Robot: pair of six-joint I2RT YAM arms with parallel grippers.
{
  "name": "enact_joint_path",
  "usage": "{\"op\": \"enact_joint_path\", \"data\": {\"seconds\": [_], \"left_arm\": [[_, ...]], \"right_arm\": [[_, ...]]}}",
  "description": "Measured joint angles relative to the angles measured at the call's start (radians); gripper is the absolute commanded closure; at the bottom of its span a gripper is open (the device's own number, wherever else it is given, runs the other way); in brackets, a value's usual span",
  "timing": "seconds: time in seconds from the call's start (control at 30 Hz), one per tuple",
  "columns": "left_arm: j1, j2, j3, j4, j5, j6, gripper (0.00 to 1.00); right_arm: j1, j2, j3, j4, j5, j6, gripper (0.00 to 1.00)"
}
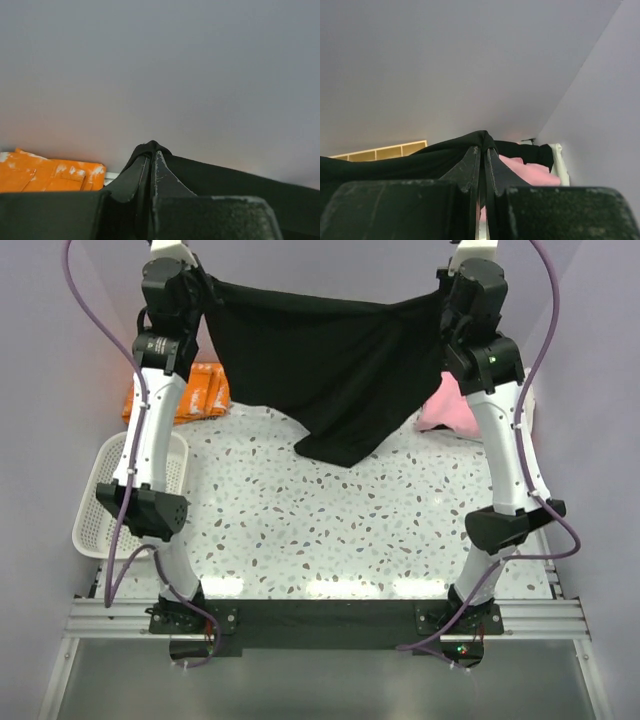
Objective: Fold and stack the t-shirts
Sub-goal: Flatten out the tshirt
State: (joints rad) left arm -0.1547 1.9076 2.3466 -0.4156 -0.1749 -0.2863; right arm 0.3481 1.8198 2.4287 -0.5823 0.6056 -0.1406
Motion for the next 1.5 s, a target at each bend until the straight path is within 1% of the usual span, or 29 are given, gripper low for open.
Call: {"op": "enact_joint_path", "data": {"seconds": [0.03, 0.1, 0.2, 0.23, 0.3, 0.43, 0.57, 0.73, 0.87, 0.97, 1.1, 1.3, 1.33, 1.37, 1.4, 1.43, 1.47, 1.5], "left_arm": [[0.0, -0.022, -0.043, 0.019, 0.011, 0.005, 0.99], [-0.006, -0.101, -0.201, 0.082, 0.042, 0.016, 0.99], [-0.014, -0.26, -0.484, 0.139, 0.076, 0.012, 1.0], [-0.015, -0.31, -0.567, 0.154, 0.086, 0.005, 1.0], [-0.015, -0.416, -0.723, 0.166, 0.101, -0.018, 1.0], [-0.015, -0.628, -0.972, 0.16, 0.122, -0.055, 1.0], [-0.016, -0.798, -1.126, 0.11, 0.123, -0.073, 1.0], [-0.016, -0.961, -1.289, -0.001, 0.156, -0.121, 1.0], [-0.016, -1.033, -1.406, -0.101, 0.21, -0.169, 1.0], [-0.017, -1.062, -1.487, -0.193, 0.255, -0.206, 1.0], [-0.019, -1.068, -1.507, -0.321, 0.276, -0.227, 1.0], [-0.035, -1.025, -1.437, -0.524, 0.275, -0.219, 1.0], [-0.039, -1.023, -1.433, -0.543, 0.275, -0.219, 0.91], [-0.044, -1.025, -1.432, -0.565, 0.272, -0.219, 0.79], [-0.047, -1.03, -1.432, -0.588, 0.27, -0.218, 0.67], [-0.05, -1.037, -1.432, -0.611, 0.261, -0.216, 0.66], [-0.05, -1.044, -1.432, -0.631, 0.253, -0.212, 0.61], [-0.051, -1.051, -1.432, -0.649, 0.247, -0.211, 0.48]], "right_arm": [[-0.007, -0.003, -0.003, 0.001, -0.014, 0.005, 1.0], [-0.017, -0.04, -0.068, 0.012, -0.051, 0.026, 1.0], [-0.019, -0.165, -0.293, 0.019, -0.111, 0.087, 1.0], [-0.019, -0.219, -0.386, 0.005, -0.14, 0.122, 1.0], [-0.018, -0.299, -0.52, 0.006, -0.198, 0.176, 1.0], [-0.015, -0.503, -0.836, -0.04, -0.339, 0.311, 1.0], [0.006, -0.671, -1.064, -0.117, -0.443, 0.413, 1.0], [0.043, -0.84, -1.242, -0.249, -0.537, 0.518, 1.0], [0.072, -0.9, -1.323, -0.342, -0.595, 0.588, 1.0], [0.111, -0.911, -1.374, -0.403, -0.628, 0.637, 1.0], [0.137, -0.882, -1.397, -0.47, -0.706, 0.671, 1.0], [0.168, -0.795, -1.394, -0.57, -0.836, 0.656, 1.0], [0.174, -0.787, -1.394, -0.592, -0.847, 0.652, 0.96], [0.18, -0.785, -1.395, -0.612, -0.86, 0.649, 0.83], [0.183, -0.786, -1.395, -0.632, -0.866, 0.645, 0.63], [0.184, -0.789, -1.396, -0.65, -0.87, 0.644, 0.62], [0.184, -0.791, -1.397, -0.661, -0.869, 0.649, 0.57], [0.184, -0.793, -1.4, -0.672, -0.867, 0.645, 0.38]]}}
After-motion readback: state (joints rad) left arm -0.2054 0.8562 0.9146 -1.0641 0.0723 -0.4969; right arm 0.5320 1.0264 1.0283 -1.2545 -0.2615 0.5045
